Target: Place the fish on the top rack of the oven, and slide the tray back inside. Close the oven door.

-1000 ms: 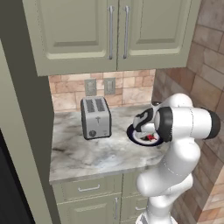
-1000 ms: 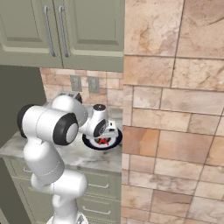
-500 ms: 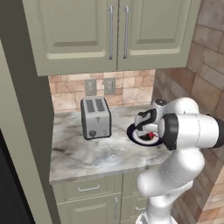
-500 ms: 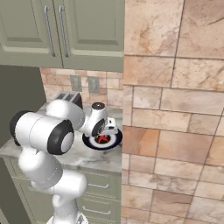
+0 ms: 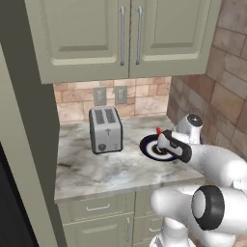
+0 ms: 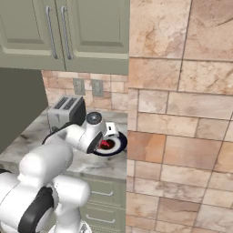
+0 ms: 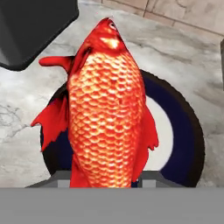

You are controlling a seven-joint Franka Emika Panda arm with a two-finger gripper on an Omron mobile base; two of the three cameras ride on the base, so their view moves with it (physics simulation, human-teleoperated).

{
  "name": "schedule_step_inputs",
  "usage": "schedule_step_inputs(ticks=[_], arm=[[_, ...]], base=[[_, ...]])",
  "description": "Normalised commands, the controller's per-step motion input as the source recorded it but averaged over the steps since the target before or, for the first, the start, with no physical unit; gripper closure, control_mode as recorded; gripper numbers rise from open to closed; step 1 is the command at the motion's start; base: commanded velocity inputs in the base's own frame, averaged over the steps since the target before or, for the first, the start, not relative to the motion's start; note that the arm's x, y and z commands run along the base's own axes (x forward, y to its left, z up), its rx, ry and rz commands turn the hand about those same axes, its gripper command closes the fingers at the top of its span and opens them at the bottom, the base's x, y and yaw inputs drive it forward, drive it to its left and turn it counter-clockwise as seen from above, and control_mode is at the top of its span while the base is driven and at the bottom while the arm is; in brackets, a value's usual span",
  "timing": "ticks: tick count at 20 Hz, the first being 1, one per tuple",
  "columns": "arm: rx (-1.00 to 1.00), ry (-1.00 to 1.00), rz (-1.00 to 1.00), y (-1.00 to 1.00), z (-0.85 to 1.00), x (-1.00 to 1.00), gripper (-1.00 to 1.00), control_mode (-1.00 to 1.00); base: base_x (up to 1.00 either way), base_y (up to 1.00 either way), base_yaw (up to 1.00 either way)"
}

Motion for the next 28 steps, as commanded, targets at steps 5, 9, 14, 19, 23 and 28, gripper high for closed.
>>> schedule_step_inputs(ticks=[5, 9, 14, 19, 23, 28], arm=[[-0.01, -0.15, 0.16, 0.01, 0.93, -0.56, 1.00, -1.00], [-0.02, 0.00, 0.12, 0.14, 0.68, -0.42, 1.00, -1.00], [-0.08, 0.00, 0.10, 0.33, 0.29, -0.36, 1.00, -1.00], [-0.07, 0.00, 0.06, 0.19, 0.21, -0.24, 1.00, -1.00], [0.00, 0.00, 0.00, 0.00, 0.00, 0.00, 1.00, 1.00], [0.00, 0.00, 0.00, 0.00, 0.00, 0.00, 1.00, 1.00]], base=[[0.00, 0.00, 0.00], [0.00, 0.00, 0.00], [0.00, 0.00, 0.00], [0.00, 0.00, 0.00], [0.00, 0.00, 0.00], [-0.45, 0.23, 0.16]])
